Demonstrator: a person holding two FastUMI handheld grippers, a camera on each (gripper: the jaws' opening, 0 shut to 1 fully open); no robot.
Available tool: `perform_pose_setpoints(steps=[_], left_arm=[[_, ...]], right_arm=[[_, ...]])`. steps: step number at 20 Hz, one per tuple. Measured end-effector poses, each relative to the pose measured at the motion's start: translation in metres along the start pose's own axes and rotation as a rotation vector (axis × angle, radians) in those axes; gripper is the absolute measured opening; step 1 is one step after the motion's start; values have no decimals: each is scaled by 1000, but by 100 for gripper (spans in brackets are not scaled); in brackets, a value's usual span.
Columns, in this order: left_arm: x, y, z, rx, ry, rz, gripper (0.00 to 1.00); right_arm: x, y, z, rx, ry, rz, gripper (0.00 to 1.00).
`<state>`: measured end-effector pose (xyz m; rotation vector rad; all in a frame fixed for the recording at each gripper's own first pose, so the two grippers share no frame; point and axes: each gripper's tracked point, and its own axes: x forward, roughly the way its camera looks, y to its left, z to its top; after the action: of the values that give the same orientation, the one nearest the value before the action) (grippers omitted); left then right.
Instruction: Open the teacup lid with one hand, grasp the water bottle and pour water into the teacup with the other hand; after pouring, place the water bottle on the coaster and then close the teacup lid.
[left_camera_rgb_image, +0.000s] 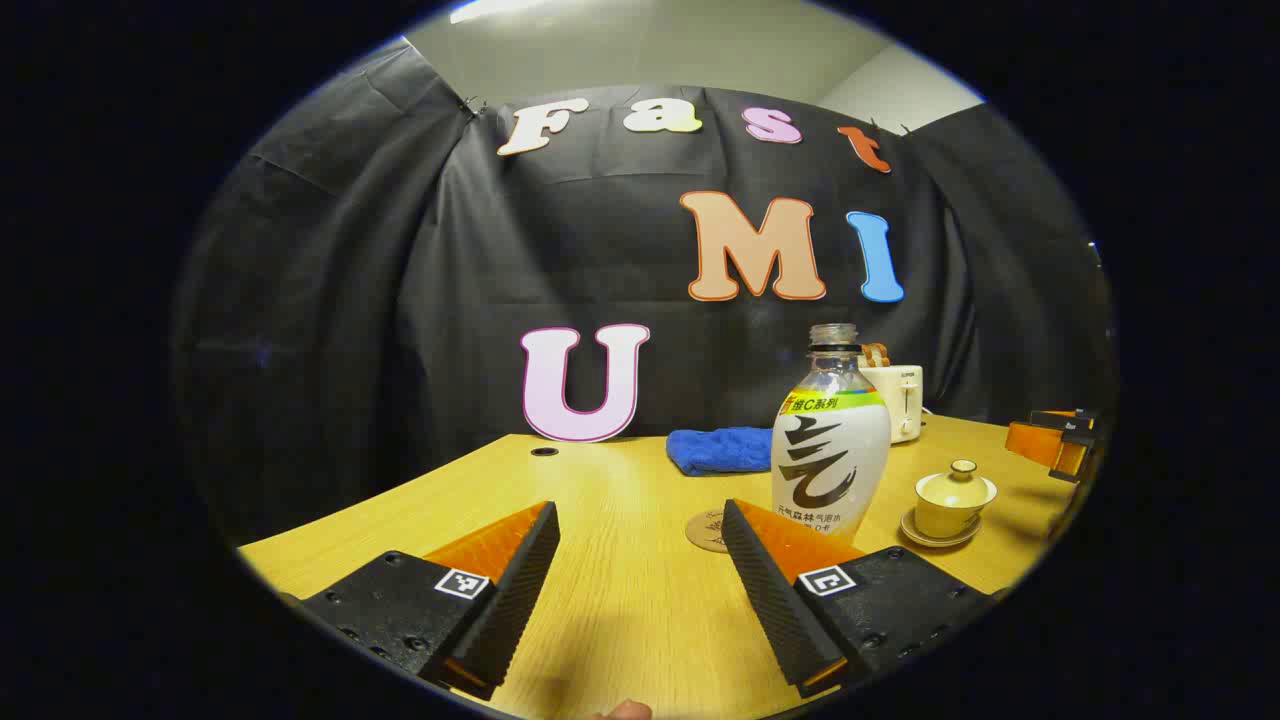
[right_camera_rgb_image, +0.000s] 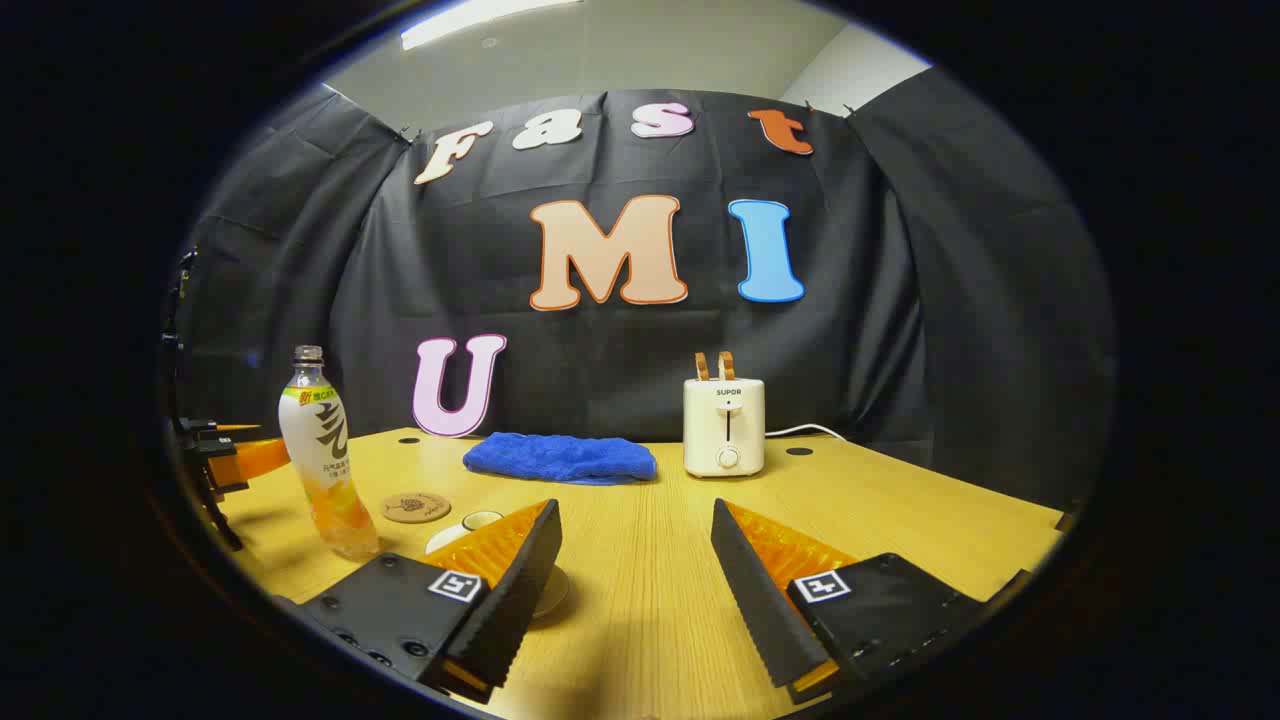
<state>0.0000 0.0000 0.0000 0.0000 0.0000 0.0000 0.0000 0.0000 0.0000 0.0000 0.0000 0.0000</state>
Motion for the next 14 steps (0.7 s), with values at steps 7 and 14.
perform_pose_setpoints(steps=[7,14], left_arm=[[1,0,-1,-2,2,-2,96],[1,0,0,0,1,-2,96]], right_arm=[[0,0,0,0,1,-1,96],[0,-1,0,0,1,-9,96]])
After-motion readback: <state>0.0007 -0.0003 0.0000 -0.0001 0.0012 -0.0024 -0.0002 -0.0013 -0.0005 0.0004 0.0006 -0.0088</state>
